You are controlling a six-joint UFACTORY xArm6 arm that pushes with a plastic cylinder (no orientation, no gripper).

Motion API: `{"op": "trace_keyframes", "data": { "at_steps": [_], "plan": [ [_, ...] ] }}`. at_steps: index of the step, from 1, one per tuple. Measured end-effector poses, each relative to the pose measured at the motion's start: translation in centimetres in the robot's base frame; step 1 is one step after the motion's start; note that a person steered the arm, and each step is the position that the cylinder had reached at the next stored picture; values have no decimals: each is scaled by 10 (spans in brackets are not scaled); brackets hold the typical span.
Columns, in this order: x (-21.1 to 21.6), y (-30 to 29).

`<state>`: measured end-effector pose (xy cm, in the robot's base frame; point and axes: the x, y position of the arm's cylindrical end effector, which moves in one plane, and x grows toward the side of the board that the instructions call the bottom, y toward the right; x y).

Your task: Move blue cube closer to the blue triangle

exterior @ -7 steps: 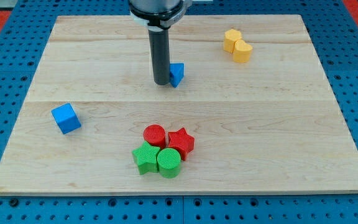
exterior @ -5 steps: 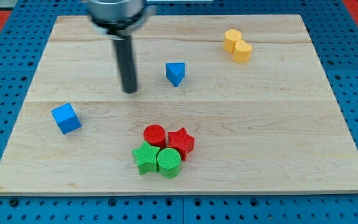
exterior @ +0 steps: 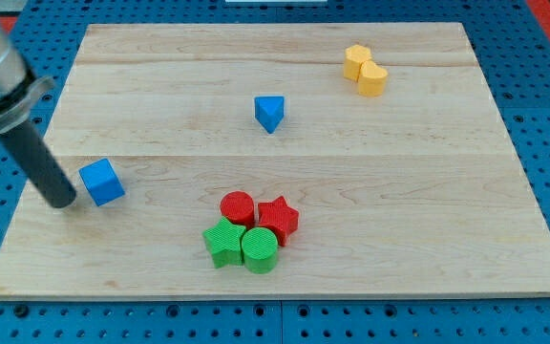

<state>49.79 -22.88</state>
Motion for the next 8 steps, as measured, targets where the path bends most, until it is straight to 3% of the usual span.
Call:
{"op": "trace_keyframes", "data": {
  "at_steps": [2, 4, 8],
  "plan": [
    [-33, 64],
    [-5, 86],
    [-103, 76]
  ]
}}
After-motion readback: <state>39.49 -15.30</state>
